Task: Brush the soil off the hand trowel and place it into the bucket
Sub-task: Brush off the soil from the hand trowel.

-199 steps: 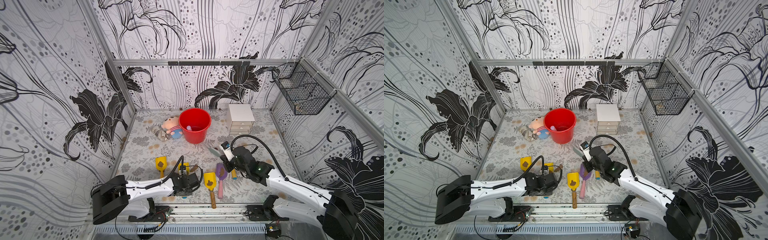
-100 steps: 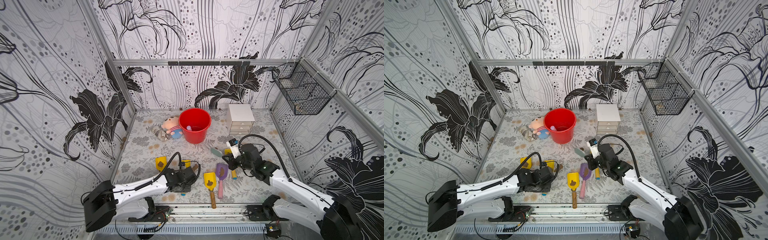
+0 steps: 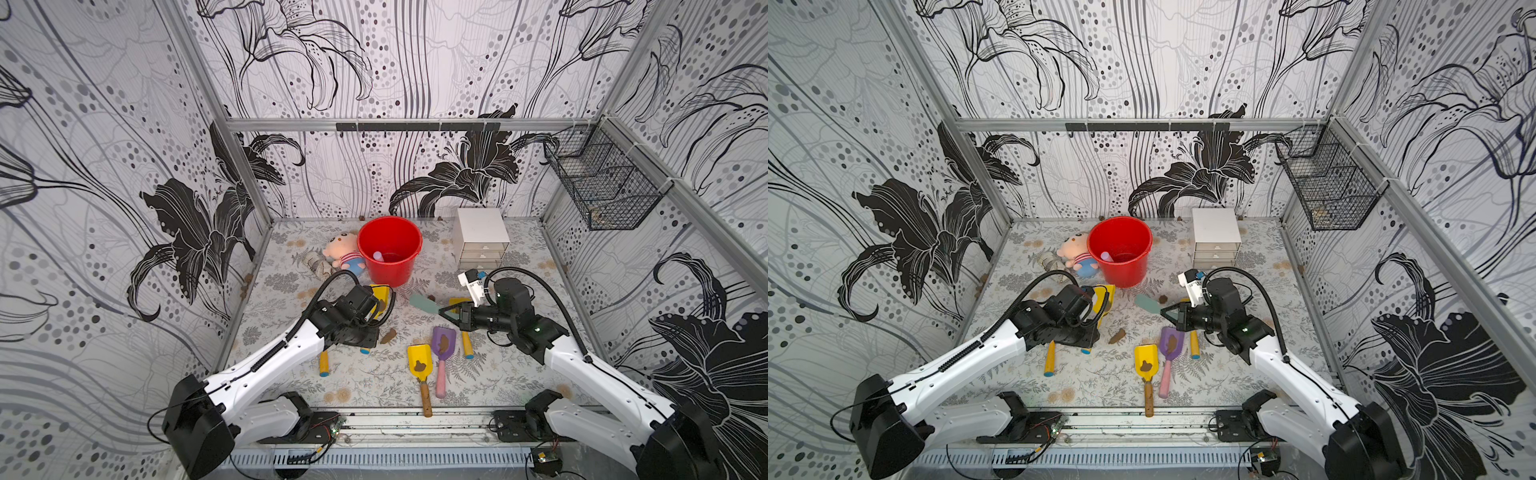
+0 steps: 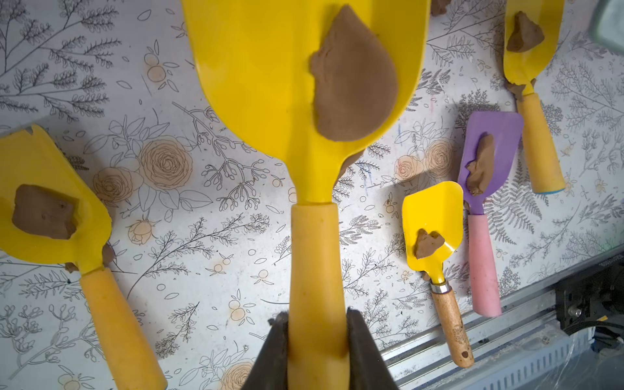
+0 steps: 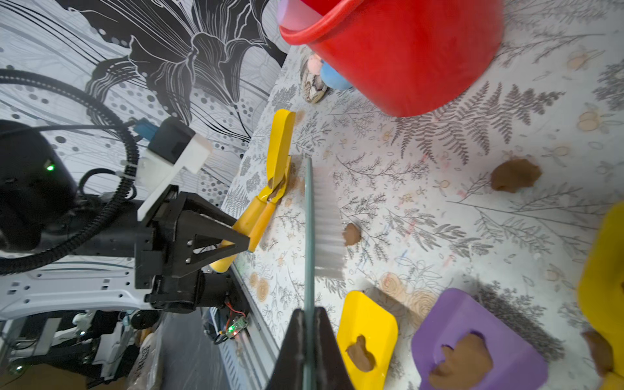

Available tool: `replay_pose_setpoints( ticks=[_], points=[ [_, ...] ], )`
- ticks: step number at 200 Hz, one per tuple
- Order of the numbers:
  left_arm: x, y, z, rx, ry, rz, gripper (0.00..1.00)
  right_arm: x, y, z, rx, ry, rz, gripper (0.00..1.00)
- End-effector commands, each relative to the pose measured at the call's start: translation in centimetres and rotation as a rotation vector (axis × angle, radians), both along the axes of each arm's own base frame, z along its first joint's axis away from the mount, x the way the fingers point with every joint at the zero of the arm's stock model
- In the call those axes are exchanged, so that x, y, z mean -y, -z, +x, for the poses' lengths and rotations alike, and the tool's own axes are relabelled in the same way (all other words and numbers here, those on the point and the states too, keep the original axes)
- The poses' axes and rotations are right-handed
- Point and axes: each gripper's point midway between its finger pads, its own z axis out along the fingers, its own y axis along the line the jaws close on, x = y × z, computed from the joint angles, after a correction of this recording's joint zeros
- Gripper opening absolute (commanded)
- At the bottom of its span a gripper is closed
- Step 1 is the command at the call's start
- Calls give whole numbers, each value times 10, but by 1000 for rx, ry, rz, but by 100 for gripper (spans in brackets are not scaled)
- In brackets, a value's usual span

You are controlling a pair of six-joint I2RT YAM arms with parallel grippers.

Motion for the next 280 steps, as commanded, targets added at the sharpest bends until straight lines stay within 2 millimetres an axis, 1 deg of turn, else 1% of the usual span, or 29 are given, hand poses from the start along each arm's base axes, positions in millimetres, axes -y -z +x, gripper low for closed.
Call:
replay_pose_setpoints(
  ticks=[1, 17, 38, 74, 115, 153, 175, 190, 203, 221, 235, 243, 255, 268, 280],
  points=[
    [5, -12, 6, 21, 115, 26, 0, -7, -26, -13, -37, -60, 80, 0],
    [4, -15, 8, 22, 148, 60, 0, -12, -26, -21, -78, -109, 116, 0],
    [4, -20, 11, 36, 177, 77, 0, -16, -22, -24, -114, -129, 147, 0],
    [7, -15, 11, 13, 210, 94, 0, -24, -23, -22, -129, -149, 191, 0],
    [12, -10, 11, 11, 243, 101, 0, -37, -13, -17, -155, -170, 173, 0],
    [21, -8, 8, 18, 287, 119, 0, -58, -6, -15, -168, -211, 164, 0],
    [24, -6, 6, 18, 298, 126, 0, -64, 3, -10, -184, -212, 148, 0],
    [24, -6, 4, 19, 302, 128, 0, -64, 9, -5, -186, -199, 122, 0],
    [22, -5, 4, 21, 299, 133, 0, -59, 14, 1, -191, -174, 101, 0],
    [19, -4, 3, 23, 290, 144, 0, -42, 16, 12, -196, -113, 91, 0],
    [17, -3, 2, 22, 283, 148, 0, -29, 14, 16, -178, -76, 72, 0],
    [16, -2, 3, 23, 274, 150, 0, -24, 11, 16, -170, -66, 72, 0],
    [15, 0, 3, 23, 274, 157, 0, -23, 5, 13, -158, -65, 83, 0],
    [16, 0, 5, 23, 274, 156, 0, -24, -2, 9, -156, -76, 124, 0],
    [17, 1, 5, 21, 275, 154, 0, -25, -4, 4, -158, -82, 137, 0]
  ],
)
